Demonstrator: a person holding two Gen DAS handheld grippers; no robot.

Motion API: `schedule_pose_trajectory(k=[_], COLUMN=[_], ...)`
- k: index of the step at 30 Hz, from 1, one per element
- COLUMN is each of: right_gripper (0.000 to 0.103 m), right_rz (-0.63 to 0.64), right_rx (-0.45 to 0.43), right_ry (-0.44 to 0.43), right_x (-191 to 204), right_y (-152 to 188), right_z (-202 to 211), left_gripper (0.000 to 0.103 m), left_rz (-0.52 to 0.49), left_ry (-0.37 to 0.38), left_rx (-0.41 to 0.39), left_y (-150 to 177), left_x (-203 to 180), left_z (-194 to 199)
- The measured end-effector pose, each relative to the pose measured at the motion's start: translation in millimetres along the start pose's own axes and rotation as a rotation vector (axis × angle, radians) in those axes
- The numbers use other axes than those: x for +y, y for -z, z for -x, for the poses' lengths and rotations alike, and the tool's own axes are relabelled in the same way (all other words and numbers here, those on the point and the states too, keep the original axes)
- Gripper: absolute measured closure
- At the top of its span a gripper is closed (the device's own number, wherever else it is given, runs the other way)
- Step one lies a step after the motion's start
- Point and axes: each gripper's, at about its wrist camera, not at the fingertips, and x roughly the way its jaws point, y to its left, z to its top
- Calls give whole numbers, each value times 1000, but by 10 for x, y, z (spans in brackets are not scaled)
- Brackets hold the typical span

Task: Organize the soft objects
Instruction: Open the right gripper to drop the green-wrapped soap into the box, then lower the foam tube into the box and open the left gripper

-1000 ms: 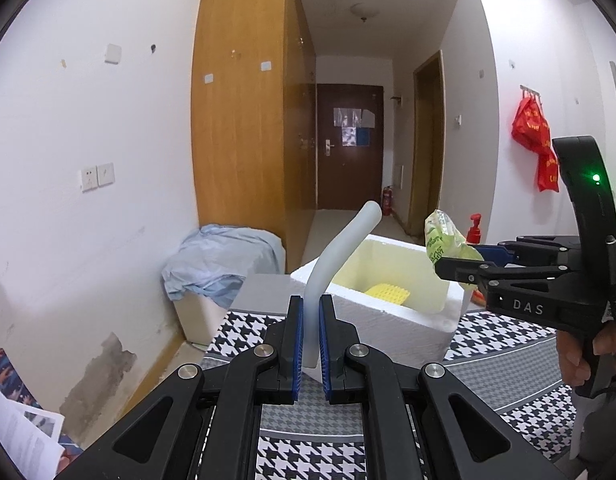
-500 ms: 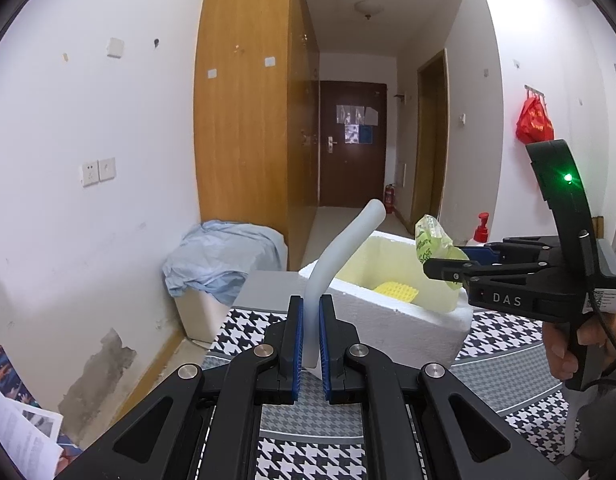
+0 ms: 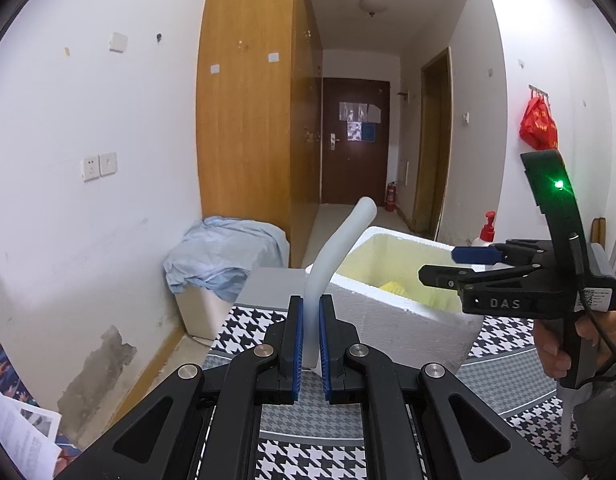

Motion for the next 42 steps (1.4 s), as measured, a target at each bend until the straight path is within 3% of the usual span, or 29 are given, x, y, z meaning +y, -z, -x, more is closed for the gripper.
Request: schedule_pose_trajectory(k=[4,17,23,42], right_gripper=[21,19,8,7], right_rz=[14,24,19,-24], right_rx=[-9,-30,-65,-92], right_ry=[3,-5,-7,39], right_x=[21,34,25,-165], right_y=[20,48,69,217], right_z=[38,189,313,548], left_gripper=[95,95,95,95], left_rz=[-1,-6,-11,-46], left_ry=[5,18,31,90], left_rx=[0,3,5,9], left_y=[-5,-42,-71,-178], left_x=[-12,-24,-39,-234], left_z=[-11,-60,-97,-244])
